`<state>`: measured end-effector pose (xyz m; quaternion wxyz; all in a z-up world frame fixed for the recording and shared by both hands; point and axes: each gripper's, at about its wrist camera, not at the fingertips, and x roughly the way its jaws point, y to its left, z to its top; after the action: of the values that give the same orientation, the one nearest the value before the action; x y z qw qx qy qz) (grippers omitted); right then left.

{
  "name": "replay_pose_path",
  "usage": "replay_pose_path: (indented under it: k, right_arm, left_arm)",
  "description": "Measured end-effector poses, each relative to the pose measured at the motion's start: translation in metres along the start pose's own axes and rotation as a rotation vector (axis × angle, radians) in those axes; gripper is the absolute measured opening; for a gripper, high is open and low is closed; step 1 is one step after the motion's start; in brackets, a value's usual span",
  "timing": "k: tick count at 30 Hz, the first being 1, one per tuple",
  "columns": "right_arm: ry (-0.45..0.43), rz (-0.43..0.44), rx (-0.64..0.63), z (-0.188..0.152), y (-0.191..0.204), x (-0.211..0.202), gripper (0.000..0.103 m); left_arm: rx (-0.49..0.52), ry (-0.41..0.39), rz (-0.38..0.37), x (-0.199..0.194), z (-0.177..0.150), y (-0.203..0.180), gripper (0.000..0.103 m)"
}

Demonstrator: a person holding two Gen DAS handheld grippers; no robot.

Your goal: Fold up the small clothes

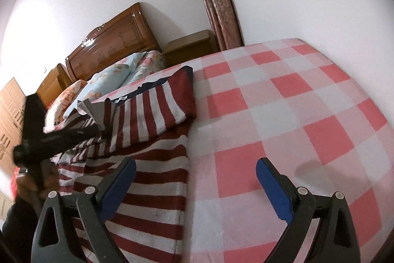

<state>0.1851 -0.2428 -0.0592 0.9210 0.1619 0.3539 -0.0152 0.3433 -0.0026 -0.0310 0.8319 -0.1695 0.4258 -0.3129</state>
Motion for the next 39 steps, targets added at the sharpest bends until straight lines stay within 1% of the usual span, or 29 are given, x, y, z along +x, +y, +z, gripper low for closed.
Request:
replay_pose_path:
  k: [1,2,3,4,5,6,7,8,9,10,12,15,18,19,20,21,23,24,25,26,27,29,31,34,36,39]
  right_arm:
    - [0.005,0.012,-0.003,0.001,0.004,0.005,0.103]
    - [0.007,0.018,-0.011,0.002,0.008,0.008,0.103]
    - [0.009,0.025,-0.028,0.005,0.016,0.012,0.103]
    - [0.01,0.035,-0.051,0.009,0.026,0.018,0.103]
    - [0.019,0.058,-0.089,0.014,0.041,0.026,0.103]
    - [0.029,0.076,-0.116,0.017,0.053,0.033,0.103]
    - [0.04,0.093,-0.143,0.021,0.065,0.04,0.103]
    - [0.059,0.102,-0.181,0.025,0.082,0.051,0.103]
    - [0.074,0.104,-0.211,0.028,0.095,0.061,0.103]
    - [0.098,0.111,-0.263,0.033,0.116,0.076,0.103]
    - [0.128,0.113,-0.357,0.038,0.148,0.098,0.103]
    - [0.148,0.046,-0.518,0.043,0.192,0.133,0.103]
    - [0.153,0.034,-0.584,0.045,0.208,0.15,0.103]
    - [0.149,0.04,-0.575,0.048,0.207,0.151,0.103]
    - [0.127,0.062,-0.516,0.054,0.198,0.148,0.103]
    - [0.103,0.091,-0.415,0.06,0.184,0.139,0.103]
    - [0.039,0.188,-0.167,0.066,0.146,0.116,0.103]
    - [0.027,0.228,-0.052,0.065,0.126,0.108,0.103]
    - [0.018,0.254,0.073,0.06,0.103,0.101,0.103]
    - [0.019,0.255,0.136,0.054,0.087,0.098,0.103]
    - [0.029,0.241,0.159,0.048,0.077,0.098,0.103]
    - [0.083,0.192,0.135,0.038,0.067,0.108,0.103]
    - [0.106,0.193,0.147,0.033,0.062,0.113,0.103]
    - [0.091,0.178,0.117,0.035,0.071,0.112,0.103]
    - [0.099,0.17,0.103,0.036,0.073,0.117,0.103]
    - [0.094,0.174,0.114,0.037,0.071,0.117,0.103]
  left_arm:
    - [0.003,-0.05,-0.041,-0.023,-0.002,-0.001,0.034]
    - [0.005,-0.094,-0.058,-0.042,-0.007,-0.003,0.037]
    - [0.004,-0.168,-0.058,-0.065,-0.01,0.001,0.049]
    - [0.0,-0.208,-0.031,-0.074,-0.012,0.009,0.065]
    - [-0.01,-0.251,0.037,-0.085,-0.016,0.014,0.07]
    - [-0.028,-0.284,0.129,-0.095,-0.022,0.022,0.071]
    - [-0.052,-0.296,0.199,-0.101,-0.029,0.03,0.071]
    - [-0.075,-0.291,0.236,-0.103,-0.034,0.04,0.07]
    - [-0.106,-0.275,0.258,-0.103,-0.04,0.049,0.069]
    - [-0.136,-0.263,0.267,-0.104,-0.042,0.062,0.069]
    - [-0.193,-0.245,0.283,-0.101,-0.058,0.072,0.069]
    - [-0.235,-0.23,0.288,-0.102,-0.071,0.085,0.069]
    - [-0.238,-0.215,0.309,-0.1,-0.077,0.087,0.069]
    - [-0.233,-0.211,0.325,-0.103,-0.08,0.087,0.069]
    - [-0.228,-0.21,0.34,-0.112,-0.085,0.089,0.069]
    - [-0.224,-0.21,0.359,-0.114,-0.084,0.091,0.069]
    - [-0.223,-0.209,0.386,-0.114,-0.085,0.098,0.069]
    - [-0.222,-0.208,0.406,-0.119,-0.087,0.1,0.069]
    - [-0.22,-0.202,0.435,-0.118,-0.084,0.103,0.069]
    - [-0.22,-0.195,0.452,-0.118,-0.083,0.106,0.069]
    - [-0.218,-0.183,0.471,-0.114,-0.079,0.11,0.069]
    - [-0.197,-0.173,0.502,-0.108,-0.072,0.11,0.069]
    - [-0.18,-0.152,0.543,-0.101,-0.064,0.11,0.069]
    - [-0.177,-0.137,0.587,-0.096,-0.059,0.112,0.069]
    - [-0.177,-0.135,0.619,-0.095,-0.056,0.115,0.069]
    - [-0.162,-0.129,0.637,-0.093,-0.052,0.119,0.069]
